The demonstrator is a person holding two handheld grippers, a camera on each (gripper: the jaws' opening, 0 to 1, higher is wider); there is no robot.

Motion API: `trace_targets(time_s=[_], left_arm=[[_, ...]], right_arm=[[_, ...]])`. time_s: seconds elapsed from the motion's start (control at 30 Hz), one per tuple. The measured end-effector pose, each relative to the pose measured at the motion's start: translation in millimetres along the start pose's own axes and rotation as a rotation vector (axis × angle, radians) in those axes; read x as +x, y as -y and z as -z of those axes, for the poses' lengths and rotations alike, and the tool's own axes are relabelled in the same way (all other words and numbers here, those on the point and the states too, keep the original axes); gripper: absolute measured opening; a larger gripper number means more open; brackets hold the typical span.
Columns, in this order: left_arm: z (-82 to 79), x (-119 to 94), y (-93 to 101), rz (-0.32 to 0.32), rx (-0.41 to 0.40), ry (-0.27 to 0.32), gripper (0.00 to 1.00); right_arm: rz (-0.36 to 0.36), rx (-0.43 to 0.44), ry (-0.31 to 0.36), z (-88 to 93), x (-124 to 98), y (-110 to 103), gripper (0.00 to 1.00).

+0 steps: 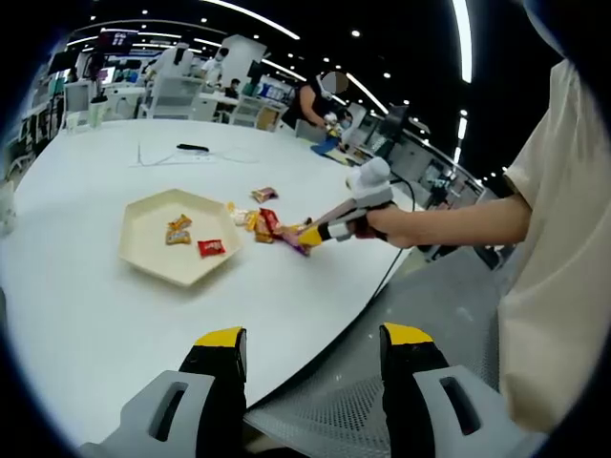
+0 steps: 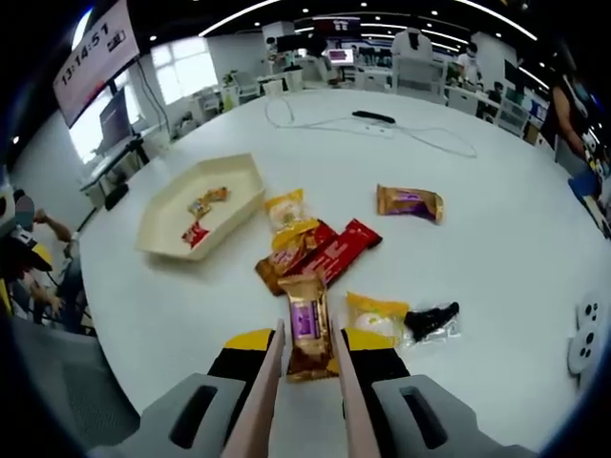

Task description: Place the target food into the container with the food tongs after gripping and lifting it, then release it inside without dropping or visibly crushing the food.

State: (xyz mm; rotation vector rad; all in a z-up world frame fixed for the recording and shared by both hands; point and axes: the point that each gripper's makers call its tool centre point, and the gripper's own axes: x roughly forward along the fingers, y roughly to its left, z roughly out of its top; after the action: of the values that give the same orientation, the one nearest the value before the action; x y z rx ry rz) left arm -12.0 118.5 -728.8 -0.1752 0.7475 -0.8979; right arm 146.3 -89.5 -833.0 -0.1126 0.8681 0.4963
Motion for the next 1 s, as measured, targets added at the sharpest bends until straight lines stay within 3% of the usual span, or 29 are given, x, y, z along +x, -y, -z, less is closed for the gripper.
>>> trace_targets(time_s=[1.0], left_arm=[[-1.9, -1.6, -1.2, -0.005, 0.002, 0.008, 0.56]], right_arm=[[0.015, -0.02, -0.043, 4.5, 6.5, 2.9, 0.23]])
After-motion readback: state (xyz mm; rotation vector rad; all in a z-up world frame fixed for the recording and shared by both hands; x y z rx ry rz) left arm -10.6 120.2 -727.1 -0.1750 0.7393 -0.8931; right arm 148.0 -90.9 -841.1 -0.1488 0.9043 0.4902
